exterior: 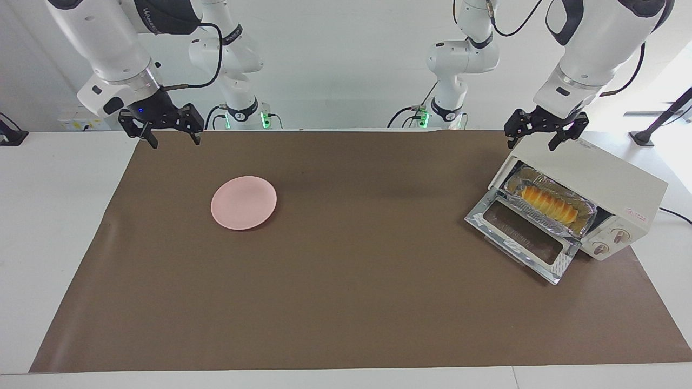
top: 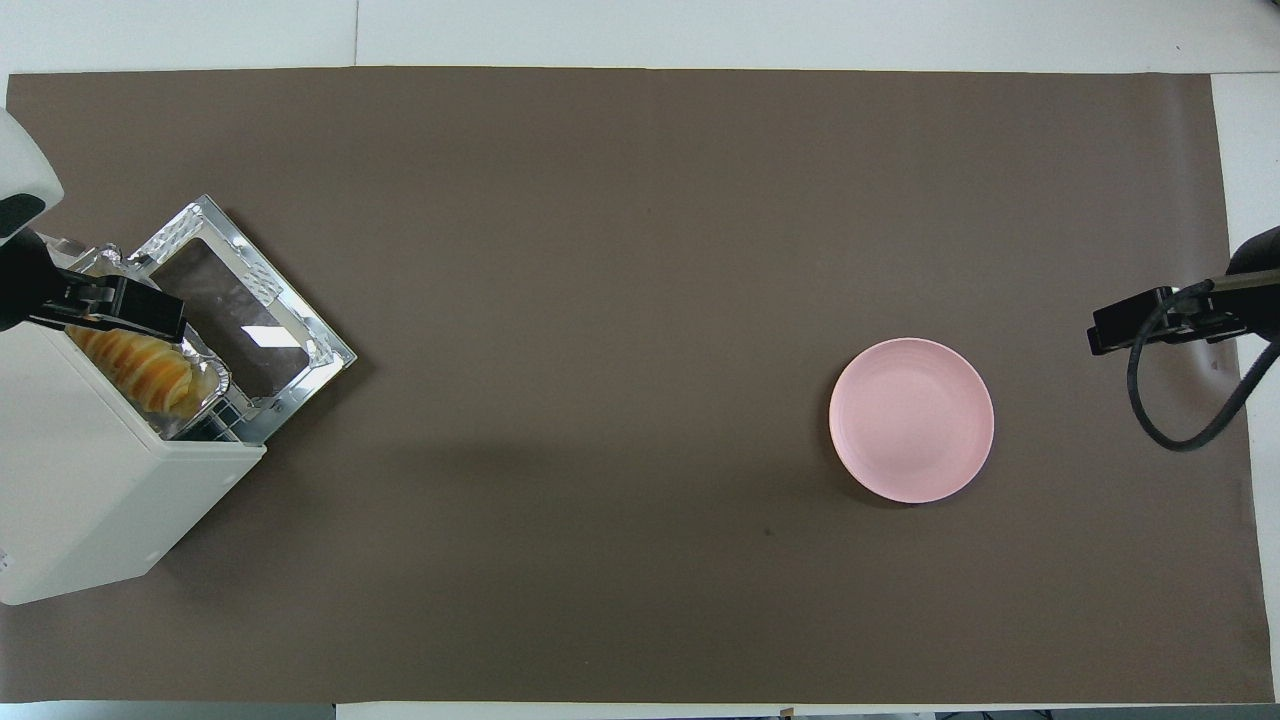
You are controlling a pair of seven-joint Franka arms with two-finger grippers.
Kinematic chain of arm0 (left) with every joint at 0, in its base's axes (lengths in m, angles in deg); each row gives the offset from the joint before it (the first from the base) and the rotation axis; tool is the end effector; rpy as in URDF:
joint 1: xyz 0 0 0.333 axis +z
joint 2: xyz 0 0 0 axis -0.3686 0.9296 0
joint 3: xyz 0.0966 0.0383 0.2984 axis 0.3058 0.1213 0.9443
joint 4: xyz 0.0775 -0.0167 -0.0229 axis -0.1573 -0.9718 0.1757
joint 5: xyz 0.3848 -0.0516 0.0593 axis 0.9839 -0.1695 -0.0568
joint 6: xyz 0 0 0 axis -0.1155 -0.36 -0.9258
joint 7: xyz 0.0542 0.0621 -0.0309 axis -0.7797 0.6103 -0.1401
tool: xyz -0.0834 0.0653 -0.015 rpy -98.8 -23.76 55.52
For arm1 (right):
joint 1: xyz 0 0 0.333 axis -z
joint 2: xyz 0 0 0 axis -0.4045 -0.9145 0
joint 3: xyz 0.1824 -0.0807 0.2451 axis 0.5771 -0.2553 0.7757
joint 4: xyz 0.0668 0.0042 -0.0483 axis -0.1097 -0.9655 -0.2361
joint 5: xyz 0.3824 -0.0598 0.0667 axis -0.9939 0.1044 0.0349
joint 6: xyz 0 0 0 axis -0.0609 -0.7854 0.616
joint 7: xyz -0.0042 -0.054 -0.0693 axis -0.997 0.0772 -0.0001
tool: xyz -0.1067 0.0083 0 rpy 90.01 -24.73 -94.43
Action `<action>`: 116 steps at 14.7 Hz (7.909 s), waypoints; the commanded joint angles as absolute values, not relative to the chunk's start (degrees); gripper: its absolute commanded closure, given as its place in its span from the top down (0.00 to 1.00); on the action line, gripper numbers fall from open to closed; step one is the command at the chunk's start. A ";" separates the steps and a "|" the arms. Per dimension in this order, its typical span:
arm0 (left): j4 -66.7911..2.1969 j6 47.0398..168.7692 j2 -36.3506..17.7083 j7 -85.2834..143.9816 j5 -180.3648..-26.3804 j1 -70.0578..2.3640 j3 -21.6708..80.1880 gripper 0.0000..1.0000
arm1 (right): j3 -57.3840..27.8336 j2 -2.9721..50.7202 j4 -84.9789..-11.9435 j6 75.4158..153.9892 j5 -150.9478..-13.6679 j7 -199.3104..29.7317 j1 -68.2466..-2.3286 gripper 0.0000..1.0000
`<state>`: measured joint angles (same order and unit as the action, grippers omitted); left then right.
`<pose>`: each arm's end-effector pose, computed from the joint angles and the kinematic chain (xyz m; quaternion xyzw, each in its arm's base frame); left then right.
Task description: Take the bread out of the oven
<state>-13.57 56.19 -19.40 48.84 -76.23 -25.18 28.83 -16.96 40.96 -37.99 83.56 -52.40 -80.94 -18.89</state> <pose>0.5431 -0.0631 0.6176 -0.9947 0.0959 0.0318 0.0177 0.5362 0.0024 0.6115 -0.9983 -0.0373 0.0442 0.0062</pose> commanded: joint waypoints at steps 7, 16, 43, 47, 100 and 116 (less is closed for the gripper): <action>-16.17 57.06 -21.32 49.01 -76.74 -24.97 29.30 1.00 | -16.35 42.03 -38.84 83.06 -51.72 -80.39 -18.15 1.00; -17.67 66.28 -19.92 32.18 -75.95 -22.16 29.74 1.00 | -16.35 42.03 -38.84 83.06 -51.72 -80.39 -18.15 1.00; -36.49 96.96 -8.66 1.96 -62.24 -18.99 29.74 0.00 | -16.35 42.03 -38.84 83.06 -51.72 -80.39 -18.15 1.00; -24.82 89.79 -4.54 9.62 -61.54 -25.21 29.65 0.00 | -16.35 42.03 -38.84 82.97 -51.72 -80.39 -18.15 1.00; -18.20 51.79 -23.25 41.54 -76.48 -22.42 25.96 1.00 | -16.35 -4.72 -14.93 106.18 -42.59 -33.11 -56.29 1.00; -18.46 51.87 -23.78 40.75 -76.48 -21.98 26.13 1.00 | -16.18 -3.86 -15.29 108.91 -48.73 -40.14 -54.89 0.00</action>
